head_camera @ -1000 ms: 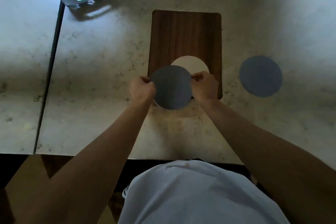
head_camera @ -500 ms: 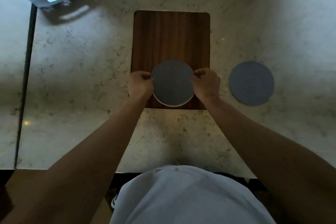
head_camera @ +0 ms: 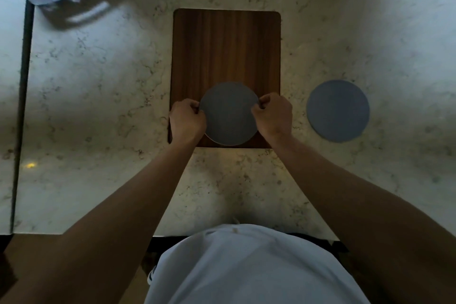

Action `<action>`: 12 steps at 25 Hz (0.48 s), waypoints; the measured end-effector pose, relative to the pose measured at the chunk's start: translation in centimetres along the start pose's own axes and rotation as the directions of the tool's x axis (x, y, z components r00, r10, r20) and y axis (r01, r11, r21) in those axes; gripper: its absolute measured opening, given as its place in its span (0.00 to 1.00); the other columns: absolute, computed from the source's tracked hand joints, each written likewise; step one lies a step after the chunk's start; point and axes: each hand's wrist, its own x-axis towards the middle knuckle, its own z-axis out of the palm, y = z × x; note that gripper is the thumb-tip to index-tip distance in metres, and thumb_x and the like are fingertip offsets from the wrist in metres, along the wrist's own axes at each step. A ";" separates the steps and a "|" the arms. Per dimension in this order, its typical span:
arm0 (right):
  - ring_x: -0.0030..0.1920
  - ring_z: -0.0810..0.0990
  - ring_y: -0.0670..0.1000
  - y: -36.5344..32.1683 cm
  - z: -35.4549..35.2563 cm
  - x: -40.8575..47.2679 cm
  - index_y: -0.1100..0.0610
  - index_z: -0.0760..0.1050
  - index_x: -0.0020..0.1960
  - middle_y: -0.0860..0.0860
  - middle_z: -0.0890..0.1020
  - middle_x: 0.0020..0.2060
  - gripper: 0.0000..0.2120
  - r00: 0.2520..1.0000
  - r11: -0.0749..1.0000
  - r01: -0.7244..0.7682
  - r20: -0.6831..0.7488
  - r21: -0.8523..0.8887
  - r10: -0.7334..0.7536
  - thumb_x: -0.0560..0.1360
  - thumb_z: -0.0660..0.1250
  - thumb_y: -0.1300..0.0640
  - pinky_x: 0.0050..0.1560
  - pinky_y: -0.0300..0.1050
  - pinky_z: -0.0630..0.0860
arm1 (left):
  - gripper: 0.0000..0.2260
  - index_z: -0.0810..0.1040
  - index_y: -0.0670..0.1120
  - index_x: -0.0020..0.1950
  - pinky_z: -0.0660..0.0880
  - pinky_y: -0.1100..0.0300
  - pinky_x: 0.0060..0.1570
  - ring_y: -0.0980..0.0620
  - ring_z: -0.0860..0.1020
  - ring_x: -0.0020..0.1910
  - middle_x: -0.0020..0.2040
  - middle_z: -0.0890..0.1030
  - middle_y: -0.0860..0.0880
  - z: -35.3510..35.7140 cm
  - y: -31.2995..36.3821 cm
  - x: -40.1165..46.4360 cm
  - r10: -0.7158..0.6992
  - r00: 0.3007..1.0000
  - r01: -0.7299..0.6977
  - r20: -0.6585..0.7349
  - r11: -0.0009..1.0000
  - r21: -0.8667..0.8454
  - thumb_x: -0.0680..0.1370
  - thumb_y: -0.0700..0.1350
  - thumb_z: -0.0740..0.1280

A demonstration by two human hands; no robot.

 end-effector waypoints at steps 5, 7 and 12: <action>0.51 0.79 0.55 -0.3 0.0 -0.6 0.58 0.78 0.56 0.56 0.80 0.52 0.13 1.000 0.999 0.005 -0.020 -0.054 -0.006 0.75 0.68 0.51 0.46 0.46 0.76 | 0.08 0.81 0.39 0.48 0.77 0.51 0.47 0.47 0.78 0.47 0.51 0.81 0.40 0.3 0.9 -0.9 0.058 0.998 -0.056 -0.010 0.990 0.126 0.77 0.38 0.62; 0.49 0.79 0.55 -0.4 0.2 -0.8 0.58 0.80 0.50 0.56 0.80 0.48 0.11 0.999 0.995 0.034 -0.020 -0.098 -0.036 0.75 0.67 0.51 0.44 0.47 0.77 | 0.08 0.79 0.36 0.47 0.77 0.49 0.51 0.44 0.77 0.50 0.53 0.79 0.38 0.6 1.6 -1.1 0.027 1.000 -0.025 -0.011 0.984 0.177 0.76 0.36 0.61; 0.41 0.81 0.56 -0.8 0.1 -0.1 0.60 0.79 0.39 0.56 0.81 0.37 0.09 0.998 0.999 -0.052 0.041 0.004 0.052 0.72 0.69 0.55 0.36 0.48 0.76 | 0.09 0.79 0.32 0.45 0.79 0.42 0.49 0.33 0.80 0.50 0.50 0.80 0.32 0.0 2.6 -0.2 -0.080 0.996 0.075 0.047 0.993 0.092 0.70 0.35 0.62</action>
